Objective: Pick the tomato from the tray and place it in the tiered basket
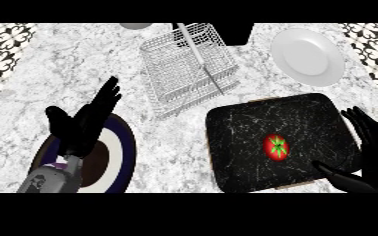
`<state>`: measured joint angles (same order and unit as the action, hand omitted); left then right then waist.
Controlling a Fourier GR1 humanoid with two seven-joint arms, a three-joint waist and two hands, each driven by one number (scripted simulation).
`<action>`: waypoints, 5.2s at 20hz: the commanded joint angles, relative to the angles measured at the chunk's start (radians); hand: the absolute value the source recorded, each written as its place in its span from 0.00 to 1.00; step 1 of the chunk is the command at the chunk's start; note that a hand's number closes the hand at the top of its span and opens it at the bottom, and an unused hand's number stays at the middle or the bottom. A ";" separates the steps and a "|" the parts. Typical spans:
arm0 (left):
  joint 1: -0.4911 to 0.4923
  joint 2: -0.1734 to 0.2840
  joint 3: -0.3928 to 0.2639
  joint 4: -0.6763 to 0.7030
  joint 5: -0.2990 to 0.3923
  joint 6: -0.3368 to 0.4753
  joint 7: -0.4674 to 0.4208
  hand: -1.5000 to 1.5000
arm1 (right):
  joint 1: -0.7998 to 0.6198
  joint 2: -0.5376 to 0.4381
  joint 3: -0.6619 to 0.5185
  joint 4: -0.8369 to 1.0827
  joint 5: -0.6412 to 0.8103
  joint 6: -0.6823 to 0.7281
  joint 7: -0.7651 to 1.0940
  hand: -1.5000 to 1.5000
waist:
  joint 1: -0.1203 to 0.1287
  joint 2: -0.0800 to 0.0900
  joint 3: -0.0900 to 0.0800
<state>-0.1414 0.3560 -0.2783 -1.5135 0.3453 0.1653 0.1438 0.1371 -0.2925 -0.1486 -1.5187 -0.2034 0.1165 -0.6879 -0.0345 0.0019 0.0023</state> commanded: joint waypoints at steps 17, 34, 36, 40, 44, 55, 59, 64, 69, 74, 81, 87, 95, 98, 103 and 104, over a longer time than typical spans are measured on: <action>-0.056 -0.049 -0.008 -0.002 -0.018 0.006 0.069 0.50 | 0.577 -0.074 0.167 -0.763 0.816 -0.282 0.609 0.00 | 0.018 -0.002 -0.006; -0.024 -0.091 0.047 0.027 -0.052 -0.052 0.055 0.50 | 0.410 0.154 0.624 -0.623 1.429 -0.210 1.118 0.00 | 0.030 -0.003 -0.002; -0.001 -0.087 0.054 0.009 -0.067 -0.066 0.048 0.50 | 0.326 0.131 0.538 -0.589 1.339 -0.130 1.116 0.00 | 0.034 -0.002 -0.002; -0.028 -0.066 0.115 0.089 -0.042 -0.153 0.022 0.50 | 0.360 0.169 0.635 -0.554 1.463 -0.193 1.165 0.00 | 0.029 -0.002 -0.003; -0.058 -0.088 0.151 0.112 -0.048 -0.166 0.022 0.50 | 0.332 0.176 0.603 -0.570 1.454 -0.188 1.195 0.00 | 0.028 -0.002 -0.003; -0.041 -0.159 0.166 0.086 -0.137 -0.161 0.027 0.50 | 0.273 0.123 0.429 -0.394 1.323 -0.323 1.054 0.00 | 0.030 -0.002 -0.002; -0.031 -0.184 0.153 0.048 -0.173 -0.152 0.076 0.50 | 0.214 0.150 0.409 -0.324 1.296 -0.352 1.030 0.00 | 0.031 -0.002 -0.002; -0.038 -0.202 0.169 0.033 -0.175 -0.171 0.093 0.50 | 0.241 0.126 0.371 -0.311 1.239 -0.385 0.965 0.00 | 0.030 -0.003 -0.002; 0.009 -0.208 0.164 -0.048 -0.193 -0.174 0.119 0.50 | 0.082 0.176 0.319 -0.129 1.229 -0.378 0.974 0.00 | 0.036 -0.003 -0.002; -0.088 -0.190 0.249 0.137 -0.160 -0.228 0.050 0.50 | 0.015 0.181 0.291 -0.085 1.230 -0.362 0.991 0.00 | 0.032 0.000 -0.003; -0.033 -0.249 0.181 0.056 -0.236 -0.180 0.084 0.50 | -0.003 0.203 0.294 0.054 1.247 -0.436 0.910 0.00 | 0.034 -0.002 -0.002; -0.072 -0.235 0.214 0.067 -0.216 -0.197 0.085 0.50 | -0.022 0.196 0.324 0.070 1.165 -0.386 0.791 1.00 | 0.033 -0.001 -0.002; -0.030 -0.241 0.209 0.041 -0.230 -0.199 0.075 0.50 | -0.006 0.199 0.324 0.046 1.228 -0.452 0.775 1.00 | 0.033 -0.002 -0.002; -0.042 -0.239 0.209 -0.004 -0.207 -0.201 0.146 0.50 | -0.063 0.124 0.309 0.090 1.240 -0.325 0.787 1.00 | 0.041 -0.001 -0.002; -0.033 -0.221 0.222 -0.019 -0.205 -0.212 0.136 0.50 | -0.156 -0.014 0.301 0.171 1.242 -0.074 0.779 1.00 | 0.054 0.000 -0.002; -0.029 -0.214 0.234 0.020 -0.192 -0.239 0.111 0.50 | -0.215 0.028 0.322 0.124 1.250 -0.008 0.856 1.00 | 0.046 0.000 -0.003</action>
<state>-0.1766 0.1291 -0.0602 -1.5034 0.1377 -0.0506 0.2590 0.0233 -0.2508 0.1698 -1.4451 1.0263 -0.0090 0.1085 0.0077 -0.0099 -0.0205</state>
